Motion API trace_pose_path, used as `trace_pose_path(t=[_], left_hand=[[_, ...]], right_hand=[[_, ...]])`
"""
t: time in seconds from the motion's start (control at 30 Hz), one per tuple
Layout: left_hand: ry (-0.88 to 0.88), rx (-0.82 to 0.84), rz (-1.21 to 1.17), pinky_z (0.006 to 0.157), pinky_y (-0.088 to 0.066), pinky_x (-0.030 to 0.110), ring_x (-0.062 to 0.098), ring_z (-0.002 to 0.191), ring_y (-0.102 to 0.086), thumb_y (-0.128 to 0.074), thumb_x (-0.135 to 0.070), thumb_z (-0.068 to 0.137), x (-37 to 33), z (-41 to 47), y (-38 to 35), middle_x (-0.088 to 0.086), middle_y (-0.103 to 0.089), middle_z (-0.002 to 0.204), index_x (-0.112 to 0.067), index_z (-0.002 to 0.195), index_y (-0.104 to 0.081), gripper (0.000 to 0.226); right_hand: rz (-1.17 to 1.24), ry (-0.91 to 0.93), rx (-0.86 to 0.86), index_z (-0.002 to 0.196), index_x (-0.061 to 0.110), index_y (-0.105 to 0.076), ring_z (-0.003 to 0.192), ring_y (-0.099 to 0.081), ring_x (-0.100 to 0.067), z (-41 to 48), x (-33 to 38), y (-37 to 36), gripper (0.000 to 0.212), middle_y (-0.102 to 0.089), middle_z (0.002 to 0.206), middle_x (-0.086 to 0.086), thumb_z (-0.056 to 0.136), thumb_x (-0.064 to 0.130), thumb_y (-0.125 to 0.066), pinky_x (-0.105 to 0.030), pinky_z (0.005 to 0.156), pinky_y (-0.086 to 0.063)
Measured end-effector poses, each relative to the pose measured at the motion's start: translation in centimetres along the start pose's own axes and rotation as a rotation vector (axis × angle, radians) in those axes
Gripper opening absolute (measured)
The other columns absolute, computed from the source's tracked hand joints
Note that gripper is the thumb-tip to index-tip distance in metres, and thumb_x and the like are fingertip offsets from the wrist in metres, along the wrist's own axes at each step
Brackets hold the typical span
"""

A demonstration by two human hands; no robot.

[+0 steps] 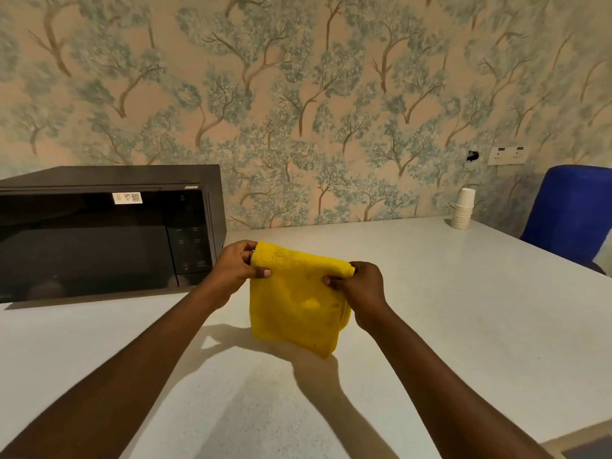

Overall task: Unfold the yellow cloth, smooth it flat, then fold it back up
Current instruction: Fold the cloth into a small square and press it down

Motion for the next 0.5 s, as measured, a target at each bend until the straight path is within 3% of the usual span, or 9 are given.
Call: trace_pose_path(t=[0.1,0.2,0.3,0.43,0.5], left_hand=[[-0.055,-0.125,0.063,0.072,-0.053,0.022,0.022,0.096,-0.062,-0.073,0.000,0.074,-0.2,-0.1,0.1,0.007,-0.065,0.103,-0.011,0.108,-0.058,0.039],[-0.121,-0.257,0.108,0.073,-0.047,0.024,0.015,0.093,-0.057,-0.068,-0.014,0.082,-0.5,-0.4,-0.3,0.001,-0.061,0.103,-0.017,0.108,-0.057,0.028],[-0.216,-0.346,0.146,0.068,-0.046,0.026,0.008,0.087,-0.054,-0.065,-0.022,0.086,-1.4,-1.1,-0.6,-0.007,-0.058,0.095,-0.020,0.107,-0.056,0.023],[-0.220,-0.408,0.141,0.079,-0.048,0.038,0.021,0.097,-0.053,-0.060,-0.024,0.089,-1.2,-1.5,-1.0,0.005,-0.056,0.107,-0.017,0.110,-0.054,0.023],[-0.236,-0.446,0.156,0.083,-0.046,0.039,0.022,0.102,-0.052,-0.058,-0.025,0.091,-1.1,-1.7,-1.1,0.006,-0.055,0.109,-0.015,0.111,-0.053,0.023]], right_hand=[[-0.018,0.004,-0.049,0.062,0.011,-0.067,0.068,-0.065,-0.032,0.0,0.2,0.2,0.013,-0.069,0.067,-0.014,0.068,0.016,-0.077,-0.049,0.065,-0.054],[0.003,0.028,-0.056,0.072,0.007,-0.067,0.078,-0.064,-0.037,-0.1,0.7,-0.2,0.016,-0.069,0.076,-0.018,0.079,0.021,-0.070,-0.051,0.070,-0.053],[0.021,0.046,-0.059,0.081,0.005,-0.064,0.080,-0.060,-0.031,-0.1,1.0,-0.3,0.027,-0.066,0.081,-0.014,0.090,0.030,-0.060,-0.046,0.071,-0.049],[0.039,0.042,-0.052,0.077,0.011,-0.054,0.074,-0.051,-0.022,0.0,0.8,-0.5,0.032,-0.054,0.073,-0.005,0.096,0.037,-0.050,-0.038,0.064,-0.039],[0.060,0.022,-0.029,0.078,0.012,-0.057,0.076,-0.054,-0.024,0.2,0.7,-0.8,0.031,-0.058,0.075,-0.006,0.093,0.040,-0.054,-0.040,0.066,-0.042]])
Point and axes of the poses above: each hand's wrist, its own z-axis towards the middle knuckle, its own y-axis out of the back of the hand, x = y × z, the point moved 7 cm from there along z, towards the middle knuckle
